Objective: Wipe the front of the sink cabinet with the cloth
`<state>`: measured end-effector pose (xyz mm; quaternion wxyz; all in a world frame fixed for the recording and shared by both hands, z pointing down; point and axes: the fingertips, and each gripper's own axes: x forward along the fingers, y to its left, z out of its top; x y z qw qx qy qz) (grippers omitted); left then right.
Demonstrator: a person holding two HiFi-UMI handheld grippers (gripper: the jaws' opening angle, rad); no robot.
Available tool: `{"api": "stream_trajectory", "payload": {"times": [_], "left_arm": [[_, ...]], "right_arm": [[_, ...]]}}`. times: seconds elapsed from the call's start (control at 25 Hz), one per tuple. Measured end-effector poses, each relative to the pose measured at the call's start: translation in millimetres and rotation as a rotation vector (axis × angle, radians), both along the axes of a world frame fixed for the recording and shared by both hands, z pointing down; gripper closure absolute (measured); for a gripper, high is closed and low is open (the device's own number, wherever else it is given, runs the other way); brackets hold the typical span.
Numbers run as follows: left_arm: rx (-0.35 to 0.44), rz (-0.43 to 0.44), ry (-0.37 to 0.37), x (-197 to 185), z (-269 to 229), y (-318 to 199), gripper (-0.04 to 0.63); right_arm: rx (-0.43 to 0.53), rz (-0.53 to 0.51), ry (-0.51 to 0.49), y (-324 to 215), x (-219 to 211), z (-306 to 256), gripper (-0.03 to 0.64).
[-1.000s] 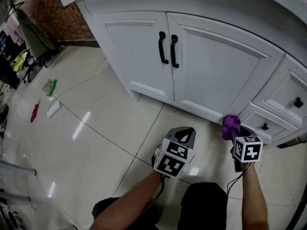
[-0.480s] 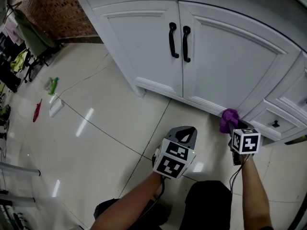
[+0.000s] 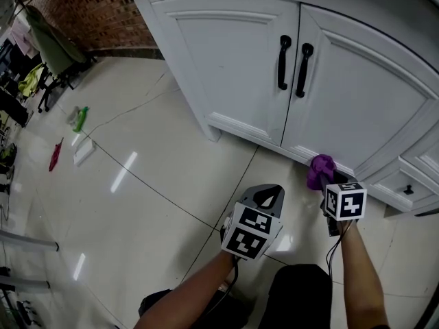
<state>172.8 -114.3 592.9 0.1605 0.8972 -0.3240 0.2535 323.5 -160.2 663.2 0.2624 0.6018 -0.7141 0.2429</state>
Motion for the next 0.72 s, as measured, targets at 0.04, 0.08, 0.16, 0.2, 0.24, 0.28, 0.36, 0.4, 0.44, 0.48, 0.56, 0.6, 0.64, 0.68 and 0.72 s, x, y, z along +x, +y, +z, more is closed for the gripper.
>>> {"api": "stream_trajectory", "payload": {"times": [0.04, 0.08, 0.16, 0.2, 0.24, 0.28, 0.36, 0.4, 0.44, 0.48, 0.56, 0.6, 0.64, 0.68, 0.72], "left_arm": [[0.0, -0.006, 0.004, -4, 0, -3, 0.591], [0.001, -0.013, 0.007, -8, 0, -6, 0.591], [0.002, -0.021, 0.014, -14, -1, -12, 0.591], [0.003, -0.024, 0.017, -16, -1, -14, 0.591], [0.004, -0.026, 0.02, -18, -1, -16, 0.591], [0.005, -0.028, 0.022, -20, -1, -18, 0.591], [0.004, -0.034, 0.026, -25, 1, -20, 0.591], [0.0, -0.04, 0.029, -27, 3, -22, 0.591], [-0.003, -0.047, 0.033, -29, 4, -23, 0.591], [-0.005, -0.054, 0.037, -31, 5, -26, 0.591], [0.002, -0.065, 0.045, -37, 2, -31, 0.591], [0.008, -0.069, 0.046, -40, 0, -33, 0.591], [0.016, -0.072, 0.044, -44, -2, -34, 0.591], [0.025, -0.075, 0.04, -47, -5, -35, 0.591], [0.033, -0.08, 0.036, -51, -7, -35, 0.591]], "right_arm": [[0.002, -0.007, 0.001, -4, -7, 0, 0.512], [0.003, -0.014, 0.001, -9, -13, 0, 0.512], [0.005, -0.028, -0.001, -17, -27, 0, 0.512], [0.005, -0.034, -0.003, -21, -33, -1, 0.513], [0.006, -0.039, -0.006, -25, -40, -1, 0.512], [0.006, -0.044, -0.009, -29, -46, -2, 0.512], [0.008, -0.053, -0.019, -37, -59, -2, 0.512], [0.008, -0.056, -0.024, -41, -65, -2, 0.512], [0.008, -0.058, -0.028, -44, -71, -1, 0.512], [0.007, -0.058, -0.031, -48, -75, -1, 0.512], [0.006, -0.061, -0.032, -53, -82, 1, 0.513], [0.004, -0.067, -0.029, -55, -86, 1, 0.513], [0.002, -0.075, -0.027, -57, -90, 1, 0.512], [0.001, -0.084, -0.025, -59, -95, 1, 0.512], [0.0, -0.093, -0.026, -61, -100, 0, 0.512]]}}
